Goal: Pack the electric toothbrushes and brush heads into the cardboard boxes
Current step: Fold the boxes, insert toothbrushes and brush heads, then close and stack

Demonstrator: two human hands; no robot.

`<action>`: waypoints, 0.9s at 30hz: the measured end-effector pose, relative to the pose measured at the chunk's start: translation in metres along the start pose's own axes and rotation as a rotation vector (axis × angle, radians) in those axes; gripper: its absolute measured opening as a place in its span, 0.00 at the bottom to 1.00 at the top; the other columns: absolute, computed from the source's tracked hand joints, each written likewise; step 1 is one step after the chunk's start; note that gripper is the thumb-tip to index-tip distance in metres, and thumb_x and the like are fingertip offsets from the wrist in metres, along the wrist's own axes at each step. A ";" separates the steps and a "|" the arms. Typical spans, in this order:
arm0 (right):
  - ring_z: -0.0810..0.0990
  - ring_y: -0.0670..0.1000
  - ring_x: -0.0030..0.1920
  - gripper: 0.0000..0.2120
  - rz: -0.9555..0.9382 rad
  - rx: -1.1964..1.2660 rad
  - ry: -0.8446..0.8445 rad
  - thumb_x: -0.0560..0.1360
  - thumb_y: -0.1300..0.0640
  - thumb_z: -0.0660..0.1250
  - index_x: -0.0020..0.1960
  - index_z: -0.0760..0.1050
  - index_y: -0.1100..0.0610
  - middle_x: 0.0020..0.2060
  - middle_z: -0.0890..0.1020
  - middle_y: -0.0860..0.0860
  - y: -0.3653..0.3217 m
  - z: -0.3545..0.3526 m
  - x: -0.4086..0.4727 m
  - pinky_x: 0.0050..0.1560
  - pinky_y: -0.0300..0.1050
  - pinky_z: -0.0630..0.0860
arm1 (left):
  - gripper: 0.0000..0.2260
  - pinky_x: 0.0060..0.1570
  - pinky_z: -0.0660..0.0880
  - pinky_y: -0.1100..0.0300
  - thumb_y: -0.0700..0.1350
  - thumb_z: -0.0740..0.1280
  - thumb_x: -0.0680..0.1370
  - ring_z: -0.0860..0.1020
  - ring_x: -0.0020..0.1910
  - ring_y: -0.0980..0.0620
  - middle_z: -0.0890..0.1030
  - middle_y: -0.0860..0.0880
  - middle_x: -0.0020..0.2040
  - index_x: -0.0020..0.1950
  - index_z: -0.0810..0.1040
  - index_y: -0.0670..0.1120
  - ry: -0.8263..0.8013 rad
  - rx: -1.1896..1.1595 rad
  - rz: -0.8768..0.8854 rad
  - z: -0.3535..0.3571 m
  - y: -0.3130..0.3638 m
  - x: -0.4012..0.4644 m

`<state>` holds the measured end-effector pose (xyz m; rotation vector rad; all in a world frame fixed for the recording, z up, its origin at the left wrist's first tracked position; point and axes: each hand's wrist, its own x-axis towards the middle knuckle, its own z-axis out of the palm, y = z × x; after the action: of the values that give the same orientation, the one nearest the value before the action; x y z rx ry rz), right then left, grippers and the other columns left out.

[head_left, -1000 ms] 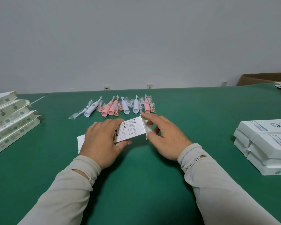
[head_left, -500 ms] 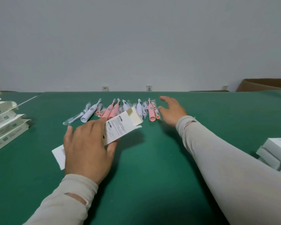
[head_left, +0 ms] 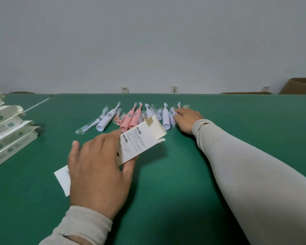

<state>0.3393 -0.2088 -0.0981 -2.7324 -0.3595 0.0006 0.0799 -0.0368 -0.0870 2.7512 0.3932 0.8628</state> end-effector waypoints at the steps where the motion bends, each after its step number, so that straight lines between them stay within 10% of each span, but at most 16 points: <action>1: 0.72 0.63 0.66 0.19 0.009 -0.002 -0.002 0.81 0.49 0.50 0.67 0.73 0.51 0.70 0.74 0.57 0.000 -0.001 -0.004 0.67 0.55 0.69 | 0.23 0.69 0.62 0.34 0.53 0.74 0.71 0.78 0.54 0.40 0.81 0.47 0.54 0.64 0.77 0.48 0.000 0.006 0.003 0.000 0.000 0.000; 5: 0.73 0.63 0.63 0.12 0.056 0.007 0.029 0.80 0.50 0.54 0.56 0.71 0.54 0.64 0.76 0.60 0.003 -0.005 -0.045 0.65 0.55 0.70 | 0.23 0.68 0.62 0.36 0.55 0.72 0.72 0.78 0.55 0.41 0.81 0.48 0.54 0.64 0.76 0.49 -0.011 0.015 0.031 -0.003 0.001 0.001; 17: 0.64 0.56 0.73 0.33 -0.033 -0.027 -0.044 0.74 0.41 0.46 0.78 0.61 0.48 0.77 0.64 0.49 -0.001 -0.017 -0.257 0.73 0.54 0.63 | 0.26 0.74 0.56 0.41 0.60 0.69 0.73 0.74 0.62 0.46 0.77 0.52 0.63 0.70 0.71 0.55 -0.164 -0.007 0.286 -0.019 0.017 -0.022; 27: 0.72 0.56 0.52 0.13 -0.032 -0.202 0.212 0.75 0.49 0.62 0.57 0.78 0.48 0.48 0.81 0.48 0.006 -0.028 -0.259 0.50 0.47 0.71 | 0.27 0.71 0.61 0.43 0.62 0.70 0.73 0.74 0.61 0.47 0.77 0.54 0.63 0.70 0.70 0.57 -0.200 -0.044 0.295 -0.018 0.012 -0.026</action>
<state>0.0916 -0.2898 -0.0869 -2.8880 -0.3590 -0.3485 0.0509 -0.0537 -0.0827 2.8614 -0.0697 0.6378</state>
